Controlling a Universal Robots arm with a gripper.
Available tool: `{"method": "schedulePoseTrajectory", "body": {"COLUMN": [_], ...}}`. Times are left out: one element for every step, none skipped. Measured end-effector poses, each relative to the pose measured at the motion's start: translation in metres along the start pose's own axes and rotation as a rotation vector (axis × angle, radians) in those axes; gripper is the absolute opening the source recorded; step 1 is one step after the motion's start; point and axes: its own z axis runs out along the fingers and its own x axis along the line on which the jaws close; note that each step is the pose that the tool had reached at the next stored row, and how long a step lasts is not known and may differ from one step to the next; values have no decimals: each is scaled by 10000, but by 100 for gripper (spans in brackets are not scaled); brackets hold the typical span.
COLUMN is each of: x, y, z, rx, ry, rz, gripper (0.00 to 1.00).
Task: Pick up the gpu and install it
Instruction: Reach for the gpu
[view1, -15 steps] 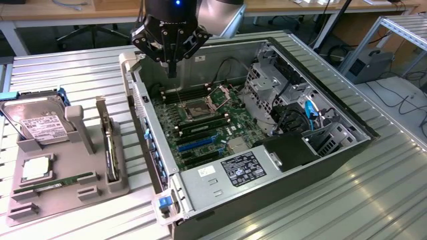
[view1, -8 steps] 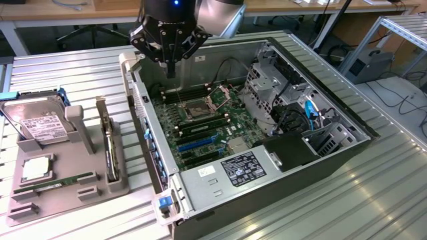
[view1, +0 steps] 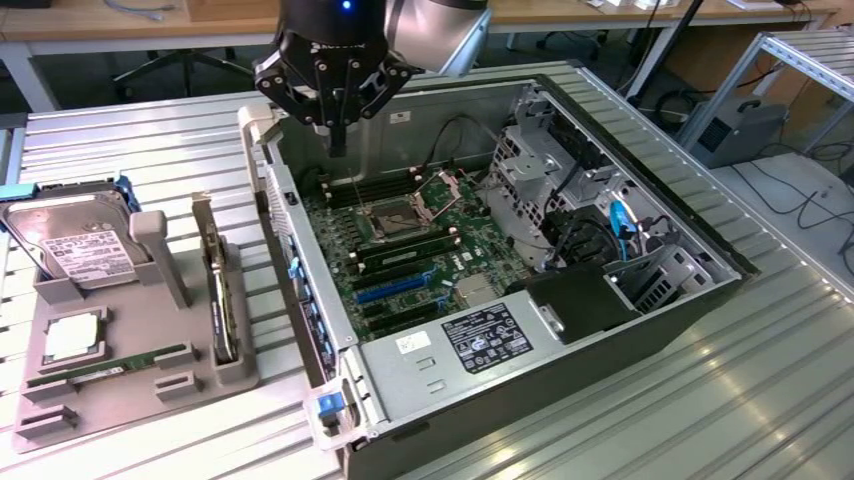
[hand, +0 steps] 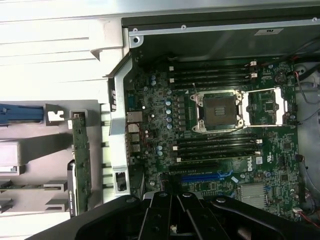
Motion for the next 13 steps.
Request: {"method": "schedulePoseTrajectory", "body": {"x": [5, 10, 14, 19, 23, 28, 32, 37, 41, 46, 50, 55, 58], "y": [0, -1, -1, -1, -2, -2, -2, -3, -3, -3, -4, -4, -4], "z": [0, 0, 0, -1, -1, 0, -1, -1, -1, -1, -1, -2, -1], "rx": [0, 0, 0, 0, 0, 0, 0, 0, 0, 0, 0, 0, 0], "ry": [0, 0, 0, 0, 0, -1, 0, 0, 0, 0, 0, 0, 0], "rz": [0, 0, 0, 0, 0, 0, 0, 0, 0, 1, 0, 0, 0], "gripper": [11, 11, 11, 11, 11, 11, 11, 11, 11, 11, 11, 11, 11]}}
